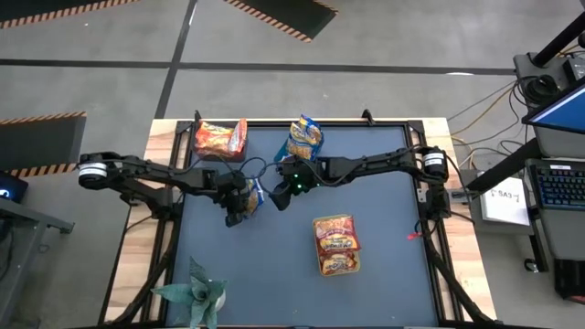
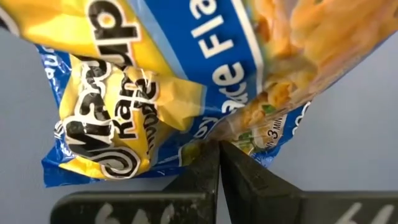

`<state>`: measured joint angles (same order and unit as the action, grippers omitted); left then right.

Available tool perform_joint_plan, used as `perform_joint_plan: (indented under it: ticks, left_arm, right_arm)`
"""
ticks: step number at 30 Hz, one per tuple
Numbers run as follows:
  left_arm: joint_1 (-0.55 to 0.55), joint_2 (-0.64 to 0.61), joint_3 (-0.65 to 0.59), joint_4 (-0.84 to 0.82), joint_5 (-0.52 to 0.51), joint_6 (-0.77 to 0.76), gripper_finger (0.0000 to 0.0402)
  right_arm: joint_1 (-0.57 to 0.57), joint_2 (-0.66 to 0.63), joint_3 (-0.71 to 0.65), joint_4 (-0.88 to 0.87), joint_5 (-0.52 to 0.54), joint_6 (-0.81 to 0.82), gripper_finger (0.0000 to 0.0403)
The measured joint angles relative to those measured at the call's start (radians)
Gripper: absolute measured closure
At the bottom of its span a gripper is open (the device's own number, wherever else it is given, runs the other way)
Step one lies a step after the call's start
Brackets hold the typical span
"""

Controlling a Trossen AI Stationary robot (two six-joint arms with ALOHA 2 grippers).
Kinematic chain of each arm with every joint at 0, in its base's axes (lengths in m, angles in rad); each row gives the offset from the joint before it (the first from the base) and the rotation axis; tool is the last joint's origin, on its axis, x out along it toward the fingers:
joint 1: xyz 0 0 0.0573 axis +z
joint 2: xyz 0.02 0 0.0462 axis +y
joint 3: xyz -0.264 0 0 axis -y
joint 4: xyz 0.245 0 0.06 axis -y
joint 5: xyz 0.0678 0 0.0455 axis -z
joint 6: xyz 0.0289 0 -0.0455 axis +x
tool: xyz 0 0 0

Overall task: Sort Maruchan noodles
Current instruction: Put the blue noodle pack into the blue bin

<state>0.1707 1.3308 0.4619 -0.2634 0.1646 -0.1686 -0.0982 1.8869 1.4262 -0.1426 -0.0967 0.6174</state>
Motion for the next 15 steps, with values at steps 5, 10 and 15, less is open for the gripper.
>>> perform_joint_plan:
  ticks: [5,10,15]
  left_arm:
    - [0.0,0.002,0.001,0.009,0.0,0.001,0.0402]
    - [0.0,0.002,0.0,0.019,0.0,0.001,0.0402]
    - [0.0,0.002,-0.001,0.03,0.0,0.002,0.0402]
  right_arm:
    - [0.0,0.002,0.017,0.0,0.0,-0.003,0.0167]
    - [0.0,0.002,0.034,0.006,0.018,-0.039,0.0178]
    - [0.0,0.002,0.04,0.014,0.02,-0.044,0.0224]
